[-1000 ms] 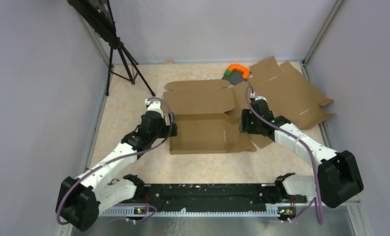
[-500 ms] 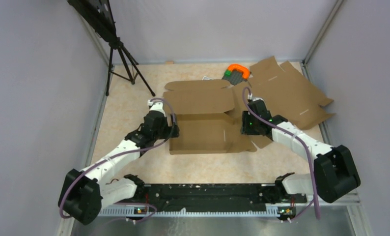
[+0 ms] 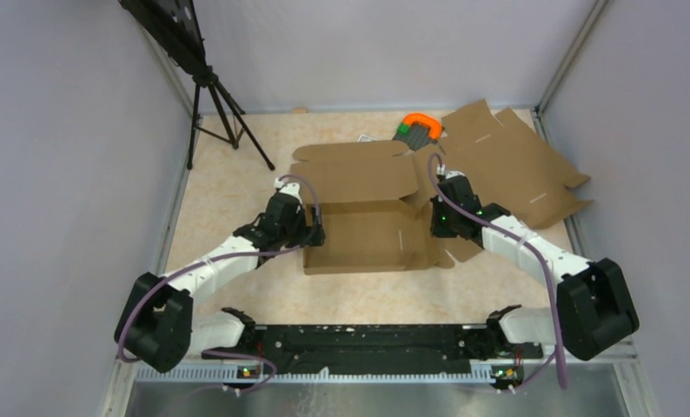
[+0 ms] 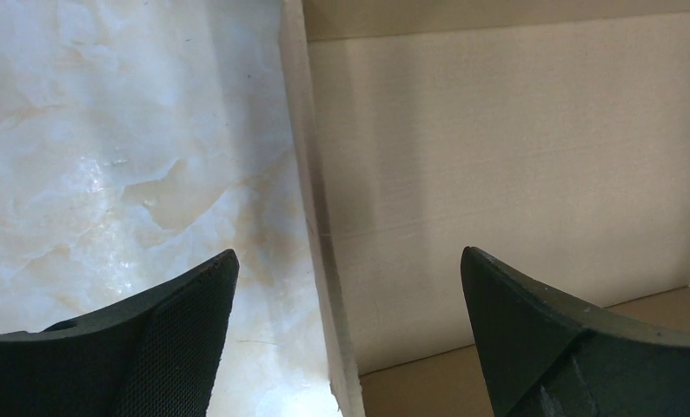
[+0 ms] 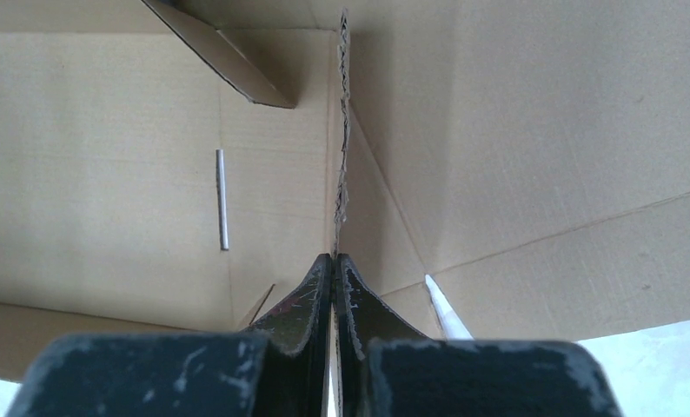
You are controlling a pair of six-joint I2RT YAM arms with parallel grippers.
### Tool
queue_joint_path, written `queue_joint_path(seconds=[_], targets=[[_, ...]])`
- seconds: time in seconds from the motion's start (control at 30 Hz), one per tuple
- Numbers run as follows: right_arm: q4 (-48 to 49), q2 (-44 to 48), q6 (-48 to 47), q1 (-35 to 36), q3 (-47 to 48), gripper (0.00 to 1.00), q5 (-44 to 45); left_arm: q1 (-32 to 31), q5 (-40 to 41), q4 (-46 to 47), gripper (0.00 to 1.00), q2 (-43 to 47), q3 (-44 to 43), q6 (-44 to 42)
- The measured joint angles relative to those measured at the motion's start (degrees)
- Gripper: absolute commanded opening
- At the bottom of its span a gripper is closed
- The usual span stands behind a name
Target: Fold the paper box
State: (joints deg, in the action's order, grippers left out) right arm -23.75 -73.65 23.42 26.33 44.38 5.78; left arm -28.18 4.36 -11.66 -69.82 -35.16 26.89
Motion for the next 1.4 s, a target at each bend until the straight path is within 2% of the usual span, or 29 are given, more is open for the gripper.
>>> queue_joint_path(seconds=[0.4, 0.57, 0.67, 0.97, 1.03, 1.2, 1.4], targets=[[-4.68, 4.61, -0.96, 0.0, 5.62, 0.0, -3.78, 0.0, -0.39, -1.66, 0.86, -2.34, -3.54, -0.74], [-4.83, 5.4, -1.33, 0.02, 6.82, 0.0, -6.29, -0.13, -0.44, -2.45, 0.91, -3.78, -4.31, -1.27], [-5.42, 5.4, -1.42, 0.02, 6.82, 0.0, -6.25, -0.5, 0.13, -3.26, 0.98, -3.78, -4.59, -1.55], [-4.42, 5.68, -1.31, 0.02, 3.78, 0.0, -5.03, -1.66, 5.33, -13.2, 0.99, 3.69, -9.44, -2.56], [-4.24, 5.7, -1.27, 0.0, 3.1, 0.0, -5.05, -4.15, 7.21, -16.24, 0.99, 5.01, -12.83, -2.05], [-3.54, 6.05, -1.11, 0.02, 2.84, 0.0, -5.9, -14.93, 8.59, -20.9, 0.99, 4.22, -21.53, 1.6], [-1.95, 6.16, -0.24, 0.02, 2.08, 0.0, -7.39, -28.81, 9.25, -21.9, 0.99, -8.28, -34.07, 5.25]])
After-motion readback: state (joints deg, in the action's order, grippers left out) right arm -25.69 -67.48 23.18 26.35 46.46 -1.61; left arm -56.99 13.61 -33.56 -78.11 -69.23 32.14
